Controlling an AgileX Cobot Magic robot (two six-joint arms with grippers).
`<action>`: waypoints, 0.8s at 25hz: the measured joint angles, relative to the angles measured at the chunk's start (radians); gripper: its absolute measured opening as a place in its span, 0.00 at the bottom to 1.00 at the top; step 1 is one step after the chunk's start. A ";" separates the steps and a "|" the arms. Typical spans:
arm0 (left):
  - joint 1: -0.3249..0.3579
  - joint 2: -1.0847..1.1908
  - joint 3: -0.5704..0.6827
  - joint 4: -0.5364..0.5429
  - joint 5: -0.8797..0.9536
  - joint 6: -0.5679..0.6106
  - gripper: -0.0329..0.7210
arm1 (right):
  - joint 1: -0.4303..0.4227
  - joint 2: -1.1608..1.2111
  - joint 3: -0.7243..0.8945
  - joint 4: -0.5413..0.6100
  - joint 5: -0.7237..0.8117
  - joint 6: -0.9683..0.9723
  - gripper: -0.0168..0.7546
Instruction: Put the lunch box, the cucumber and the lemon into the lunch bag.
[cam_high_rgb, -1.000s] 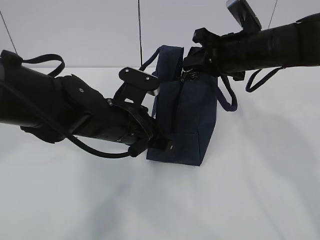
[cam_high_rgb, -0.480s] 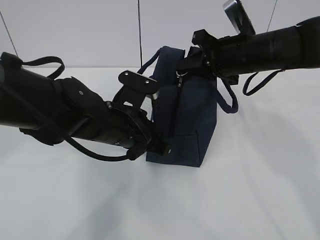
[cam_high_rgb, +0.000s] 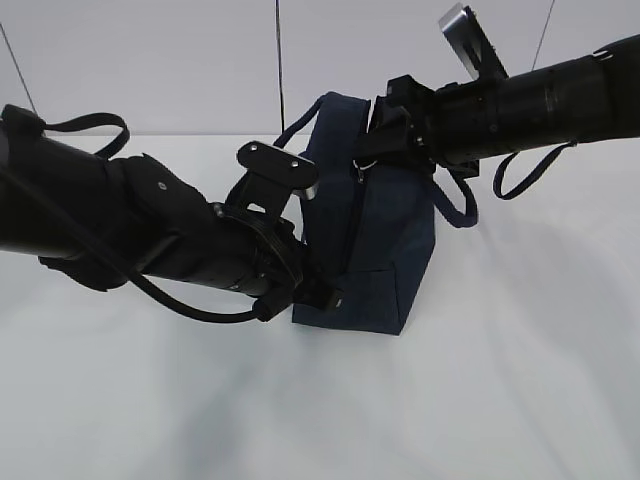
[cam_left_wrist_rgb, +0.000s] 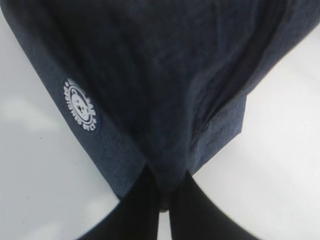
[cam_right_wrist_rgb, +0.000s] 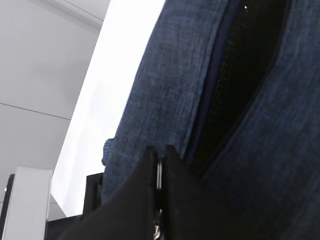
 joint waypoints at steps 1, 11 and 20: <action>0.000 0.000 0.000 0.000 0.000 0.000 0.04 | 0.000 0.000 0.000 -0.002 0.000 0.000 0.03; 0.000 -0.004 0.004 0.004 0.008 0.000 0.50 | 0.000 0.000 0.000 -0.008 0.004 0.000 0.03; 0.000 -0.087 0.004 0.004 0.015 0.000 0.54 | 0.000 0.000 0.000 -0.012 0.012 0.032 0.03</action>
